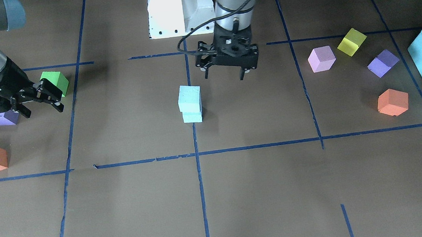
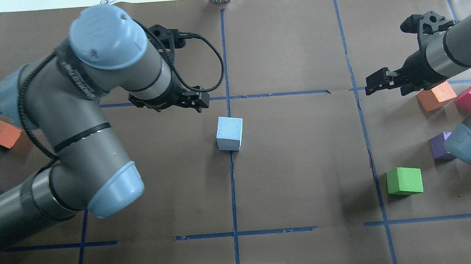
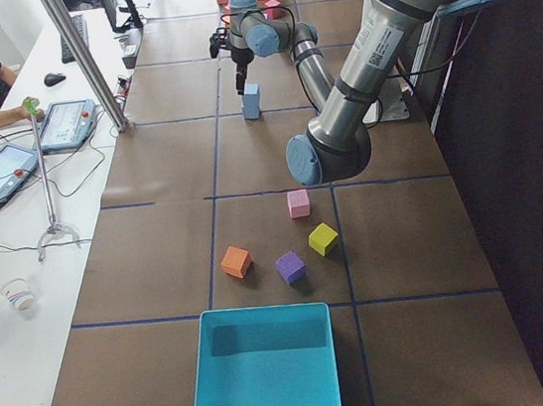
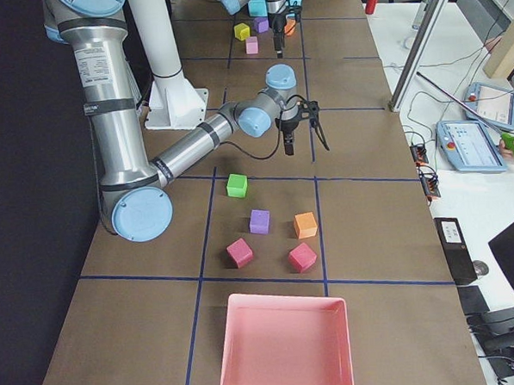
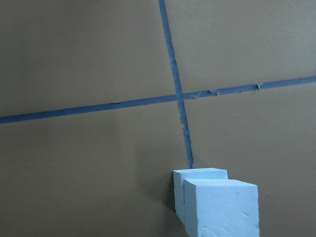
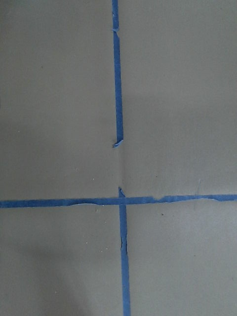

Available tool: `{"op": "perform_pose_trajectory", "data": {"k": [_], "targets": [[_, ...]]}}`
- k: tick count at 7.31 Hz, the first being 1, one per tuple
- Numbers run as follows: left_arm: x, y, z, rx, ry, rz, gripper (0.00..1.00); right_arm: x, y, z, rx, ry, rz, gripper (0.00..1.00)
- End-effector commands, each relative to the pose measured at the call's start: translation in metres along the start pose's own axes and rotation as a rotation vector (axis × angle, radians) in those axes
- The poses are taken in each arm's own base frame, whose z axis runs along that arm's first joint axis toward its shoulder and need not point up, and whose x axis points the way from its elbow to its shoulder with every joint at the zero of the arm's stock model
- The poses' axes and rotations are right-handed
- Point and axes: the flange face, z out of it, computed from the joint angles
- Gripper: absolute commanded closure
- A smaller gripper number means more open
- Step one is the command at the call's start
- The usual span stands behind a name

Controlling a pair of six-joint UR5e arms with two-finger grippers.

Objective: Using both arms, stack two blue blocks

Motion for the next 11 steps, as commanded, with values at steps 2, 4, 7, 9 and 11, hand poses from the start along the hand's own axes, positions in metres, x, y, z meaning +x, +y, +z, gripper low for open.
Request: {"op": "perform_pose_trajectory", "data": {"k": [2,4,7,9,11], "targets": [[-0.244,-0.008,-0.035,-0.078,-0.090,0.229,0.00,0.139,-0.044,-0.046,-0.017,-0.009,-0.088,0.00],[-0.455,-0.012,-0.082,-0.119,-0.037,0.233,0.00,0.236,-0.044,-0.048,-0.038,0.023,-0.169,0.00],[-0.671,0.004,-0.100,-0.125,-0.094,0.119,0.00,0.341,-0.044,-0.039,-0.077,0.057,-0.283,0.00],[-0.669,0.004,-0.095,-0.134,-0.084,0.067,0.00,0.346,-0.039,-0.048,-0.119,-0.027,-0.226,0.00],[-0.659,0.005,-0.074,-0.158,-0.073,0.030,0.00,0.348,-0.040,-0.047,-0.136,-0.016,-0.257,0.00]]}}
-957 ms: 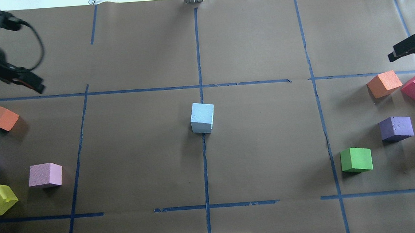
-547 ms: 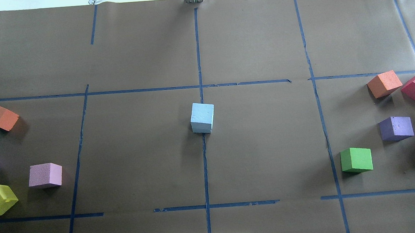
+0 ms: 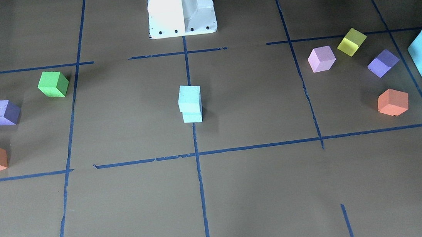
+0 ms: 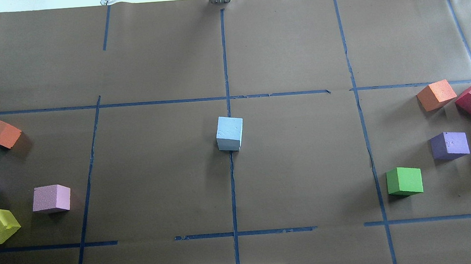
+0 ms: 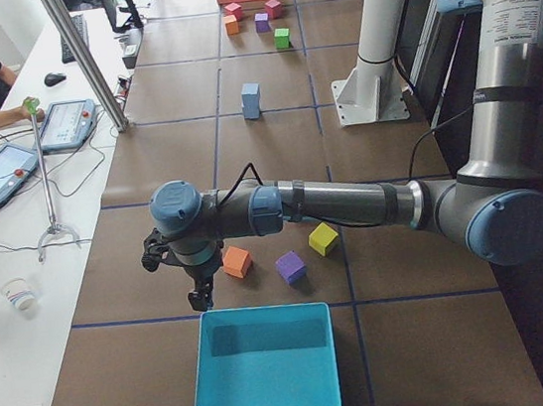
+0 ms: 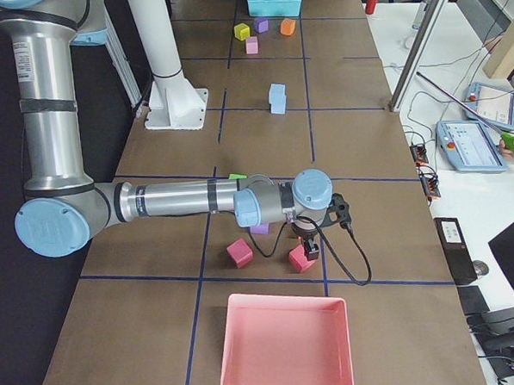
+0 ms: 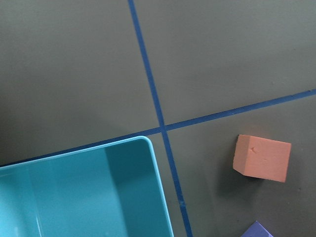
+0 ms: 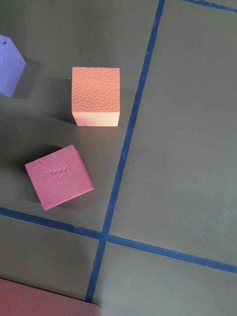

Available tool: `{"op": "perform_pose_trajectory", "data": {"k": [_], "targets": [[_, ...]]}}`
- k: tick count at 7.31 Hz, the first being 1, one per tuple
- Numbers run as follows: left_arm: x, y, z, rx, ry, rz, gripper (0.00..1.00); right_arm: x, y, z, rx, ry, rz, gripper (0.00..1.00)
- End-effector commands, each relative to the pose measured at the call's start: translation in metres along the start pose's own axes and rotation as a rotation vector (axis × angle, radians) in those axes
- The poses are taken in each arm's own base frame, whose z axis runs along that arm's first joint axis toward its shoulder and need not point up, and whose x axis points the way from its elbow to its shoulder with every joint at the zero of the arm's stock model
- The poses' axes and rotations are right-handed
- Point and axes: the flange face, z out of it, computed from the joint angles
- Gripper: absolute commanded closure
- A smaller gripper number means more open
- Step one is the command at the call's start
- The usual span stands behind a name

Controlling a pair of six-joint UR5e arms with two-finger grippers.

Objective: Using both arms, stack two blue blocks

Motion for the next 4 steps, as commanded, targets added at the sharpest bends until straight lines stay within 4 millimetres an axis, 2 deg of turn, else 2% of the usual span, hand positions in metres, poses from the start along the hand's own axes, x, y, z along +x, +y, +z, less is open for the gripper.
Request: {"op": "perform_pose_trajectory", "data": {"k": [1,4], "targets": [[0.0096,-0.0017,0.0232,-0.035,0.010,-0.005,0.00,-0.0079,-0.0059,0.0044,-0.022,-0.002,-0.028,0.00],[0.0121,0.0011,0.0233,-0.020,0.005,0.027,0.00,-0.0152,-0.0025,0.0009,-0.016,0.009,-0.044,0.00]]}}
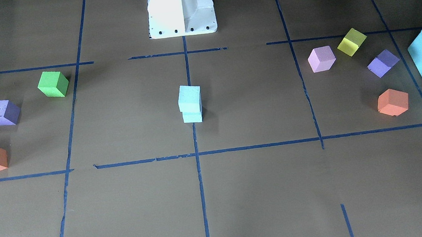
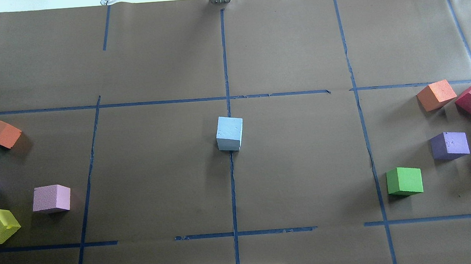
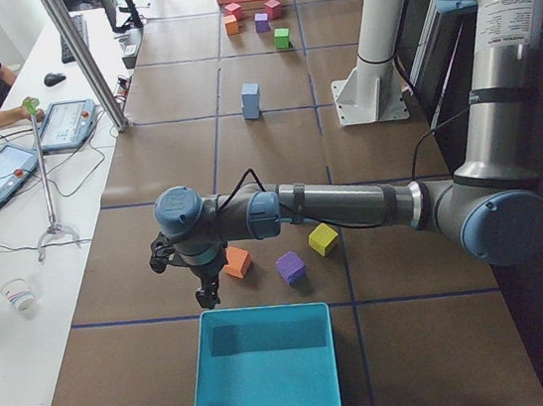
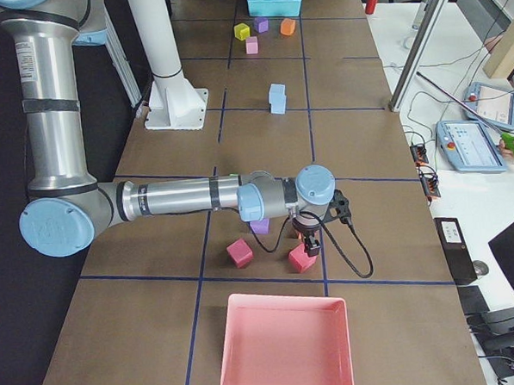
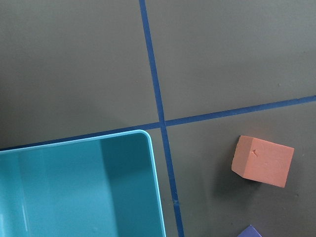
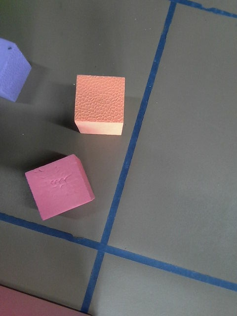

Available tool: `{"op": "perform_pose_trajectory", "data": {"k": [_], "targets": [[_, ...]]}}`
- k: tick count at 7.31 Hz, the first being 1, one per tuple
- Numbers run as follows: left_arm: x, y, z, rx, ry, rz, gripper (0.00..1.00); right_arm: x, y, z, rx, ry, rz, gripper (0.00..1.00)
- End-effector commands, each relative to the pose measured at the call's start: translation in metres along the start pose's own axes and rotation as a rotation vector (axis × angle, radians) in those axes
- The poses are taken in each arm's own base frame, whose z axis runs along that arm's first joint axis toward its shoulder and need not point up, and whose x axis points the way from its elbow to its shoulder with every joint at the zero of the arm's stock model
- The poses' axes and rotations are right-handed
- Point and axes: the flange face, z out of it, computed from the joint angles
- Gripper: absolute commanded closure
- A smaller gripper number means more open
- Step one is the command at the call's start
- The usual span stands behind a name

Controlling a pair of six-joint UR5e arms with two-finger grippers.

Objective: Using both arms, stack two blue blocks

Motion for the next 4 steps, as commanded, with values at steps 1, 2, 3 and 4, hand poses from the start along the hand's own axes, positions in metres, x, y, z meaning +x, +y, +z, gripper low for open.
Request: {"op": "perform_pose_trajectory", "data": {"k": [1,2,3,4], "targets": [[-0.005,0.011,0.008,-0.003,0.002,-0.001,0.00,-0.011,0.003,-0.008,0.015,0.004,-0.020,0.00],[-0.010,0.024,0.015,-0.016,0.007,-0.015,0.00,-0.013,0.002,-0.009,0.015,0.002,-0.020,0.00],[-0.011,0.027,0.017,-0.009,0.008,-0.008,0.00,-0.008,0.003,-0.005,-0.003,0.011,-0.003,0.00],[-0.010,0.023,0.016,0.019,0.004,0.021,0.00,-0.005,0.004,-0.006,-0.010,0.035,0.007,0.00]]}}
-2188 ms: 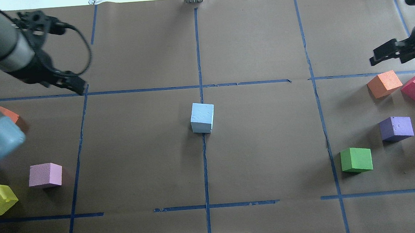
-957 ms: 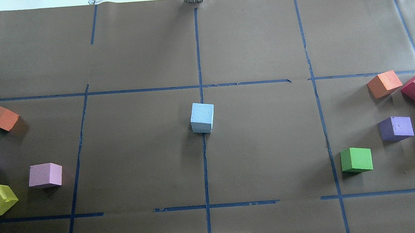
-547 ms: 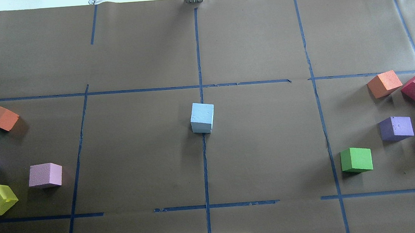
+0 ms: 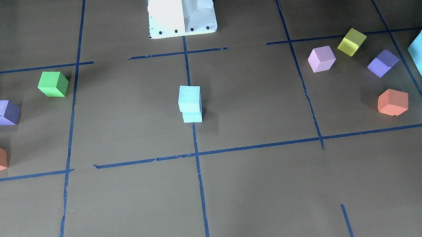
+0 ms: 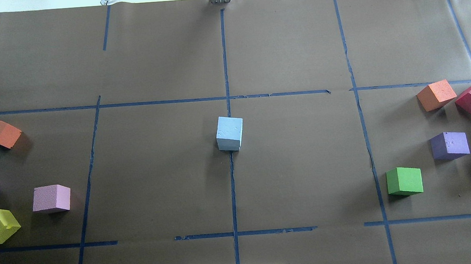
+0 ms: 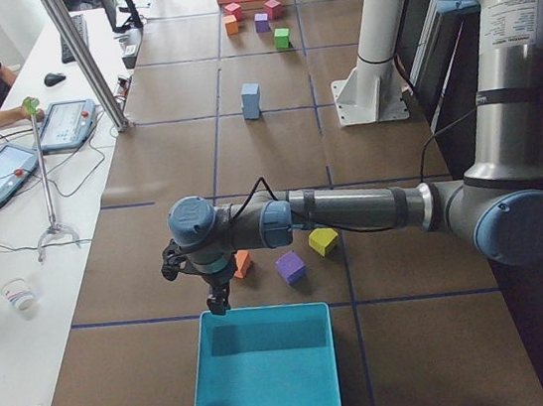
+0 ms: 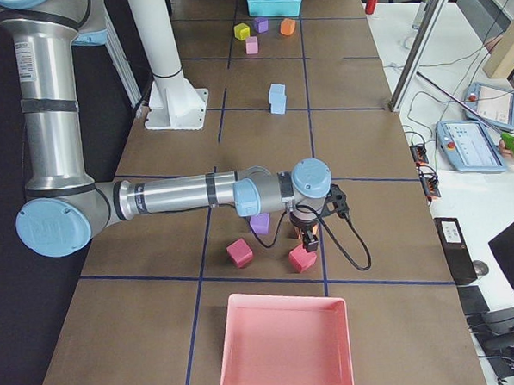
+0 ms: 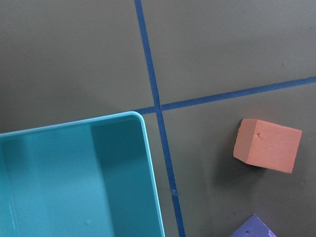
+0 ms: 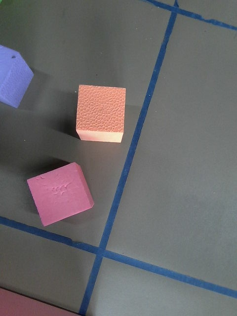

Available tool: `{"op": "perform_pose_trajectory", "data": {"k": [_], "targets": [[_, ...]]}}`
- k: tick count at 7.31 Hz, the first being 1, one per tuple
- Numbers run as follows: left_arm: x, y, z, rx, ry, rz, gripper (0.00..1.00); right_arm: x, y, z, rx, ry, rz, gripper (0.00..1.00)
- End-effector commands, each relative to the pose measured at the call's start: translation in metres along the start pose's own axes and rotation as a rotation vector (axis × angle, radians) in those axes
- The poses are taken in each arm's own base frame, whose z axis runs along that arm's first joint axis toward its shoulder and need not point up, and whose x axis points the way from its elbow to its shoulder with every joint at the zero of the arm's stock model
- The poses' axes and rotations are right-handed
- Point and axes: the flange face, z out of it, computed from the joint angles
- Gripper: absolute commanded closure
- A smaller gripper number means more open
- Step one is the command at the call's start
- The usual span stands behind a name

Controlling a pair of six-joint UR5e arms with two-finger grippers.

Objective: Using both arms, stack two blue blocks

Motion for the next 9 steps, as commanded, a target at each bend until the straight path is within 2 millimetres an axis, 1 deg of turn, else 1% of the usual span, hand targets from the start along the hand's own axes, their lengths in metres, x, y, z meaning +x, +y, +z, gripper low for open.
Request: {"op": "perform_pose_trajectory", "data": {"k": [1,2,3,5,6,7,8,9], "targets": [[-0.002,0.000,0.002,0.025,-0.004,0.027,0.00,0.008,0.005,-0.004,-0.006,0.027,0.024,0.00],[0.003,-0.002,-0.003,0.034,-0.004,0.036,0.00,0.010,0.006,-0.003,-0.011,0.049,0.029,0.00],[0.004,-0.002,-0.004,0.032,-0.005,0.035,0.00,0.007,-0.001,-0.008,-0.001,0.070,0.019,0.00],[0.001,0.000,0.000,0.023,-0.002,0.025,0.00,0.007,0.000,-0.008,-0.001,0.060,0.022,0.00],[-0.001,0.001,0.003,0.017,-0.002,0.020,0.00,0.015,0.005,-0.016,0.013,0.050,0.042,0.00],[-0.001,0.001,0.004,0.014,-0.002,0.021,0.00,0.023,0.009,-0.029,0.028,0.037,0.075,0.00],[-0.002,-0.001,0.025,-0.021,0.003,0.025,0.00,0.020,0.009,-0.039,0.045,0.027,0.074,0.00],[0.000,-0.005,0.032,-0.034,0.004,0.031,0.00,0.013,0.007,-0.036,0.040,0.025,0.060,0.00]]}}
